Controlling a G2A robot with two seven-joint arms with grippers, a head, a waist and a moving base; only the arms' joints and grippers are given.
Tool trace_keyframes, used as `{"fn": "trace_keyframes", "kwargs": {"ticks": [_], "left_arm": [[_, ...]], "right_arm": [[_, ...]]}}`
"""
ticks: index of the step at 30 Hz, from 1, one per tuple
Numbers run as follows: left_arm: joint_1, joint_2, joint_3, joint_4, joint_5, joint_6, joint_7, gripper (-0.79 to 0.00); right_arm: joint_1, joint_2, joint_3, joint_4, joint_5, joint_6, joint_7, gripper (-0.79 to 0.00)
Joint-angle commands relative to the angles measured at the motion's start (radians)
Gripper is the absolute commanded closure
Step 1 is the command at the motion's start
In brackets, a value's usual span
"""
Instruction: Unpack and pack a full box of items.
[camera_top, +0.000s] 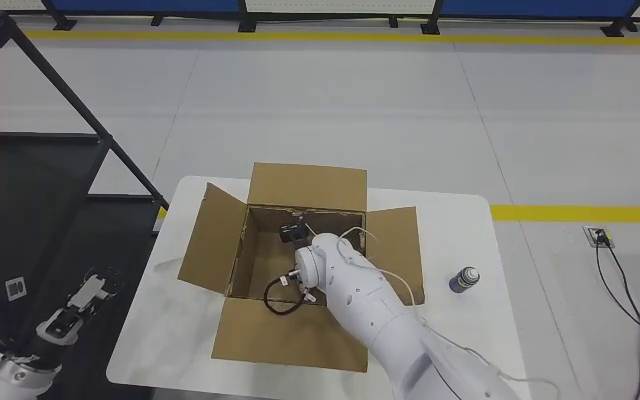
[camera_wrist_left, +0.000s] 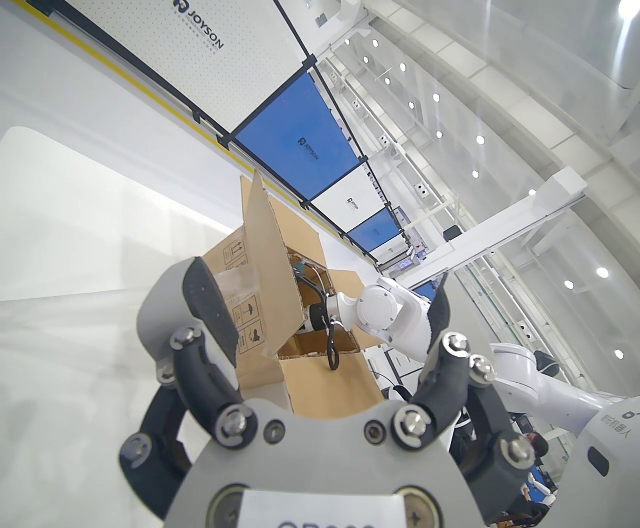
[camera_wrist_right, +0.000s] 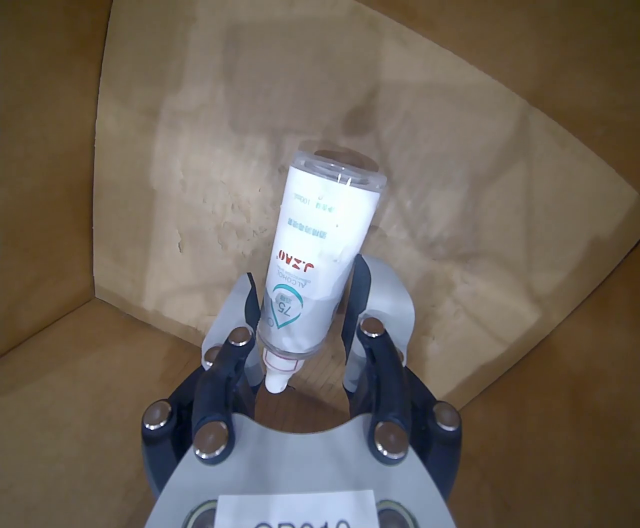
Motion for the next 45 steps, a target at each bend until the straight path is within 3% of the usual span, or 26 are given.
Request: {"fn": "trace_keyframes", "kwargs": {"ticks": [1, 3, 5, 7, 15, 22, 30, 33, 37, 41, 45], "left_arm": [[-0.002, 0.001, 0.003, 0.0, 0.002, 0.001, 0.002, -0.785], [-0.004, 0.001, 0.004, 0.0, 0.004, 0.001, 0.003, -0.785], [-0.005, 0.002, 0.006, 0.001, 0.004, 0.002, 0.004, -0.785], [-0.006, 0.002, 0.007, 0.001, 0.005, 0.003, 0.007, -0.785], [-0.012, 0.004, 0.014, -0.011, 0.012, 0.01, 0.012, -0.785], [-0.016, 0.006, 0.032, -0.031, 0.027, 0.014, 0.006, -0.785], [-0.031, 0.009, 0.052, -0.055, 0.045, 0.021, 0.011, -0.785], [-0.037, 0.01, 0.057, -0.061, 0.049, 0.025, 0.01, -0.785], [-0.043, 0.011, 0.068, -0.067, 0.056, 0.027, 0.012, -0.785], [-0.046, 0.011, 0.08, -0.074, 0.064, 0.027, 0.017, -0.785], [-0.045, 0.012, 0.086, -0.083, 0.068, 0.028, 0.021, -0.785]], "right_arm": [[0.002, -0.002, 0.002, 0.007, 0.001, -0.006, 0.005, -0.357], [0.005, -0.004, 0.005, 0.014, 0.003, -0.013, 0.009, -0.332], [0.008, -0.004, 0.008, 0.018, 0.005, -0.023, 0.009, -0.142], [0.015, -0.004, 0.013, 0.019, 0.01, -0.038, 0.002, 0.0], [0.052, 0.006, 0.042, -0.017, 0.036, -0.157, -0.043, 0.0], [0.073, 0.021, 0.061, -0.087, 0.036, -0.196, -0.008, 0.0], [0.041, 0.074, 0.087, -0.31, -0.052, -0.079, 0.019, 0.0], [-0.03, 0.123, 0.124, -0.521, -0.138, 0.023, 0.067, 0.0], [-0.249, 0.221, 0.228, -0.998, -0.357, 0.136, 0.234, 0.0], [-0.548, 0.304, 0.37, -1.505, -0.599, 0.103, 0.435, 0.0], [-0.722, 0.335, 0.456, -1.768, -0.726, 0.094, 0.487, 0.0]]}}
